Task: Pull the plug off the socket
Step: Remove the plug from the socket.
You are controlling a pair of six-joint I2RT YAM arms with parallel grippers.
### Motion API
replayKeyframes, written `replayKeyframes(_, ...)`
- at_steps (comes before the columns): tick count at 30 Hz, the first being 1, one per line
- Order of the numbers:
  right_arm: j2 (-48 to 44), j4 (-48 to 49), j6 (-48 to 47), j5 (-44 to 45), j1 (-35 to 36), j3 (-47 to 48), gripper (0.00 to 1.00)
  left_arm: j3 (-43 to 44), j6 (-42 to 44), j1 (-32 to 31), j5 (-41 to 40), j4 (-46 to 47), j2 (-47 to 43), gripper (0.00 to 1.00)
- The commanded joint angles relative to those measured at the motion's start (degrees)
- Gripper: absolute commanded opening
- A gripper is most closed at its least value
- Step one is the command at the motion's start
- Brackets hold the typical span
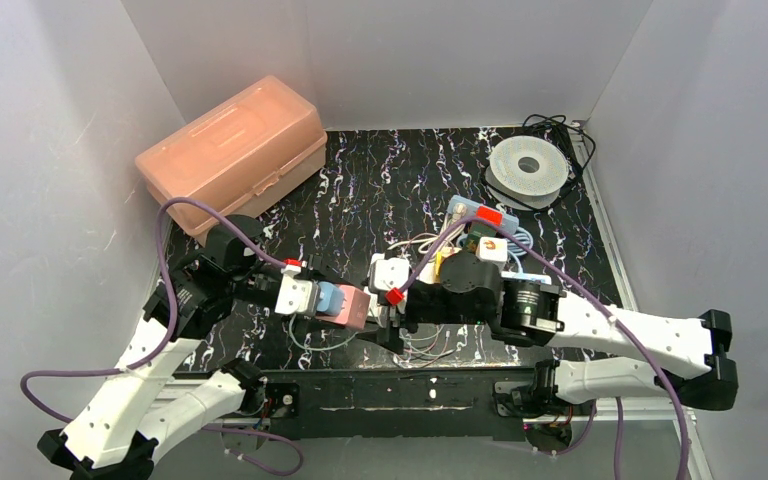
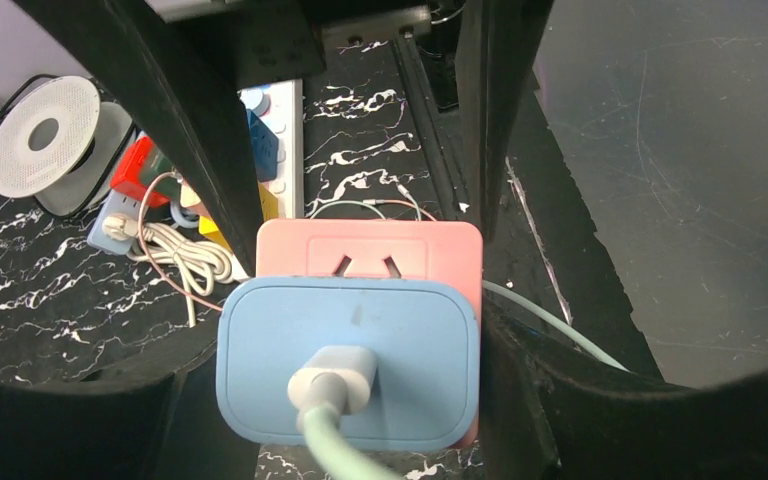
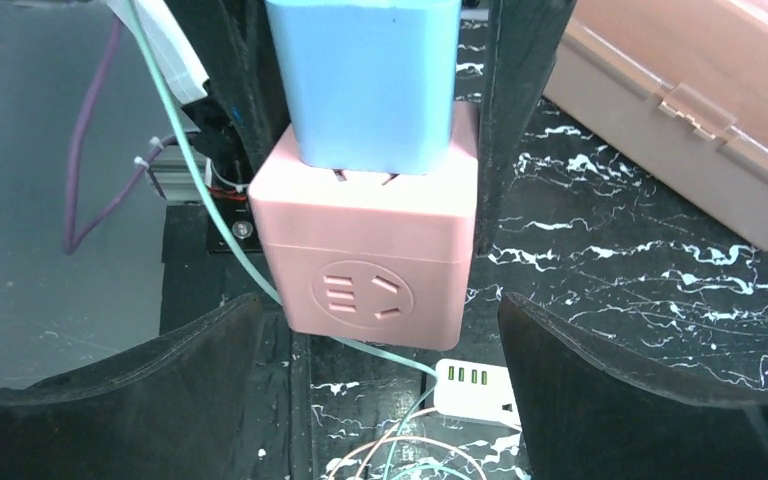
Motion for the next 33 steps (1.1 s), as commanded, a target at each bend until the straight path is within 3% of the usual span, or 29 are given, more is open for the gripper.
replayKeyframes(1,1.75,2.14,-1.90,1.29,0.38,2.48,0.96,1.88,0.25,0.07,4.25,0.61,-0.34,0.00)
replayKeyframes(15,6.48,8.79,-2.26,3.02,0.35,3.96,0.81,0.51,-1.62,0.07,3.20,3.74,0.23,0.00)
replayKeyframes(17,7.08,9.53,-2.01,2.91,0.35,4.04,0.75,0.43,-1.87,0.07,3.19,4.27,0.43,0.00)
replayKeyframes(20,7.15,9.99,-2.09,3.43,0.35,3.66,0.54,0.56,-2.42,0.07,3.41,4.29,0.57,0.01)
replayKeyframes(22,6.69,8.64,-2.72,4.80,0.31,3.42,0.38,0.33,-2.59,0.08,3.35,4.19,0.23,0.29)
replayKeyframes(25,5.44,5.89,-3.29,8.02,0.35,3.21,0.13,0.06,-1.35,0.12,3.50,2.82,-0.83,0.44)
replayKeyframes(26,4.84,5.66,-3.61,9.01,0.33,2.94,0.03,0.09,-0.98,0.08,3.58,2.23,-1.05,0.57)
replayKeyframes(27,4.24,5.83,-3.79,9.74,0.34,2.43,0.01,0.14,-0.61,0.07,3.86,1.35,-1.22,0.68)
replayKeyframes(32,2.19,5.86,-4.84,11.56,0.35,1.47,0.01,0.97,2.82,0.07,5.97,-4.08,-2.19,0.97)
replayKeyframes(33,1.99,5.31,-5.06,11.73,0.35,1.55,0.01,1.24,3.84,0.07,6.45,-5.29,-2.49,0.98)
